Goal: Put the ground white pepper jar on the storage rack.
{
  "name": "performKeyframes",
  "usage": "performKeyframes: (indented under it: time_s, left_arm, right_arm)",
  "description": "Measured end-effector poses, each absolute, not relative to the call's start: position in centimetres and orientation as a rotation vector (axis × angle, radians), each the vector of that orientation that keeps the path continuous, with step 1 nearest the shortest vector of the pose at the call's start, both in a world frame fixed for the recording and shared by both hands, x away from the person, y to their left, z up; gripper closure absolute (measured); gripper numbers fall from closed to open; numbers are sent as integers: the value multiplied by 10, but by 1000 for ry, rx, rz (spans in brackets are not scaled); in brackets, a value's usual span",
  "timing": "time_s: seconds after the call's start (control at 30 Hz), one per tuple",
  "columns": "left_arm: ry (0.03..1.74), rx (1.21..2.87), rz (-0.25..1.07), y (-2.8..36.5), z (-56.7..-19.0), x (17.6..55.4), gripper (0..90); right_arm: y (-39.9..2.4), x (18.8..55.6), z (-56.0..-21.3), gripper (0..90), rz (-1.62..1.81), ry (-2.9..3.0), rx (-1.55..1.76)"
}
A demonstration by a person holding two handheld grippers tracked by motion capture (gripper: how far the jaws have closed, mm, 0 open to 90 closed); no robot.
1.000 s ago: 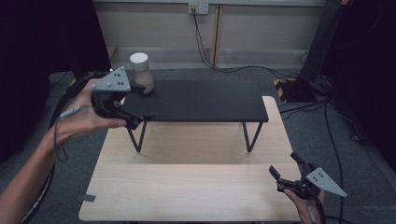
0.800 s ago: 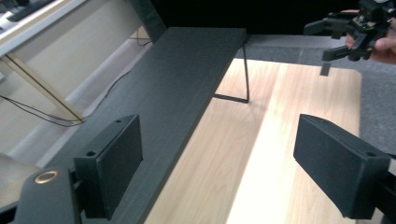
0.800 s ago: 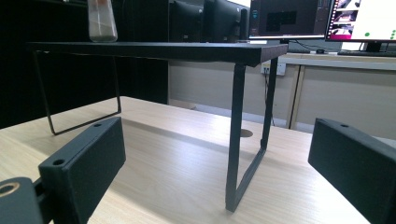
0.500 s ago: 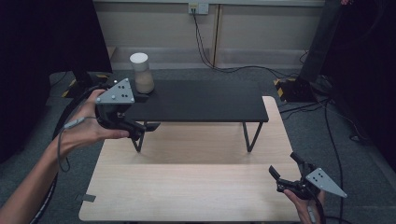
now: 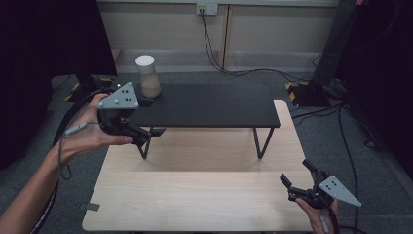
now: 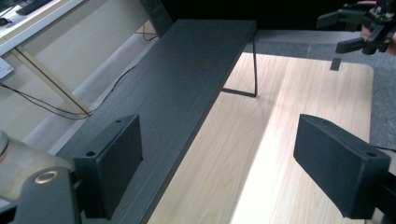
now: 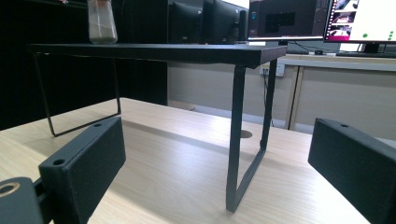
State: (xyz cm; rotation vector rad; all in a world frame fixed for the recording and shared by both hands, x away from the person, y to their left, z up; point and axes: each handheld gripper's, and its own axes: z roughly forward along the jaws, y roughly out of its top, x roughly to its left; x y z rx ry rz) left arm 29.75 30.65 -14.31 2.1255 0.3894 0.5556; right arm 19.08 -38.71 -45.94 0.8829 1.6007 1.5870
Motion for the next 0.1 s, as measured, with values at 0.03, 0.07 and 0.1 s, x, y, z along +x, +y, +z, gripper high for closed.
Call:
performKeyframes:
  time_s: [0.03, 0.07, 0.1]
  left_arm:
    - [388, 2127, 564, 306, -143, 297, 148]
    - [389, 2128, 565, 306, -142, 298, 148]
    - [390, 2125, 565, 306, -142, 298, 148]
  right_arm:
    - [-387, 191, -459, 36, 1587, 1601, 883]
    - [-387, 191, -460, 36, 1587, 1601, 883]
    - [-387, 191, -460, 36, 1586, 1602, 882]
